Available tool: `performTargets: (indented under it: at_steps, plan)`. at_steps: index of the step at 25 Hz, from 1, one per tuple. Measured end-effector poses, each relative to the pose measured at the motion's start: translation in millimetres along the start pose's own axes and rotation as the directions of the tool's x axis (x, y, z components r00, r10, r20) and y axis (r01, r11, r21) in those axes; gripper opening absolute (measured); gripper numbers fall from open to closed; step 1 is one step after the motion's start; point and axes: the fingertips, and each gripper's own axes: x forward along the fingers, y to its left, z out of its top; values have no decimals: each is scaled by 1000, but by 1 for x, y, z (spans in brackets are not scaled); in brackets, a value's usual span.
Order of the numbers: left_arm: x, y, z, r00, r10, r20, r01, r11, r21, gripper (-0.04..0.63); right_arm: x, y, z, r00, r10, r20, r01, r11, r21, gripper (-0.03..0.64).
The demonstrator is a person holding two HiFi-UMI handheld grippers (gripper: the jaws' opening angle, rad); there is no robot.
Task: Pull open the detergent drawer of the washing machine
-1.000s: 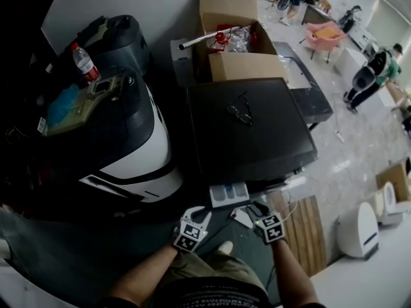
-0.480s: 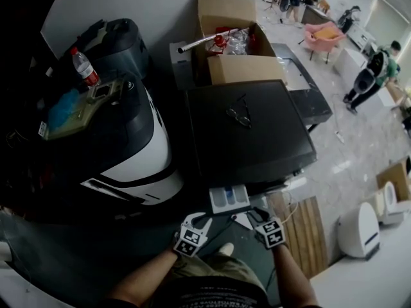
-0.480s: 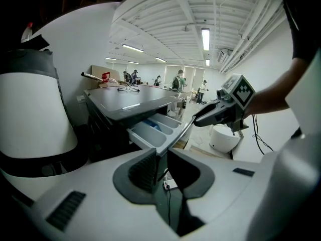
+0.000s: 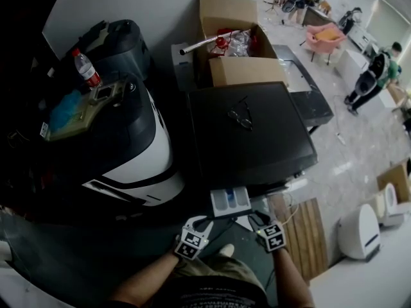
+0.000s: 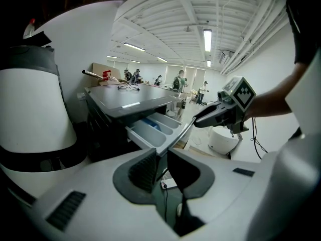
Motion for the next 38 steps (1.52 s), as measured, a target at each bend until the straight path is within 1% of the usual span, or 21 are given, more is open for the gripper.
performTargets:
  at_steps: [10,14,17,20,22,25,28,30,32,34,36,38]
  plan:
    - [-1,-9,-5,1000,-5,-12,5,1000,2,69,-6,2,-8,1000,-1,-14,2,1000,13,124]
    - [-3,-10,-8,1000,-6,-18,6,1000,-6,69,-9,9,2,1000,9,5,-9,1000,14,124]
    - [-3,-12,-9,1000,-9,-19,8,1000,-8,69,-7,6,-9,1000,5,-4,-5,1000,23,124]
    - [-3,-12,-10,1000,-9,-18,9,1000,-10,69,-9,10,-5,1000,8,4,-8,1000,26,124]
    - [-3,-11,-10,1000,-8,-18,8,1000,-6,69,-7,9,-11,1000,1,-6,-1,1000,29,124]
    - [-5,-12,-8,1000,-12,-10,12,1000,6,69,-7,3,-15,999,-26,34,25,999,30,132]
    - [-10,-10,-4,1000,-1,17,0,1000,28,86,-21,1,-8,995,-63,71,58,996,64,149]
    - [-19,-2,0,999,30,36,-31,999,32,98,-29,-1,-1,992,-88,89,83,995,61,150]
    - [-33,8,11,994,72,79,-75,997,24,98,-40,-1,10,987,-111,113,107,993,42,150]
    - [-51,18,33,982,115,149,-121,992,33,98,-52,6,26,981,-128,144,126,992,19,149]
    - [-70,23,61,963,137,230,-153,987,54,94,-65,14,47,971,-144,192,150,988,-20,132]
    - [-91,26,91,936,158,315,-185,981,57,58,-80,20,68,956,-173,238,190,981,-51,64]
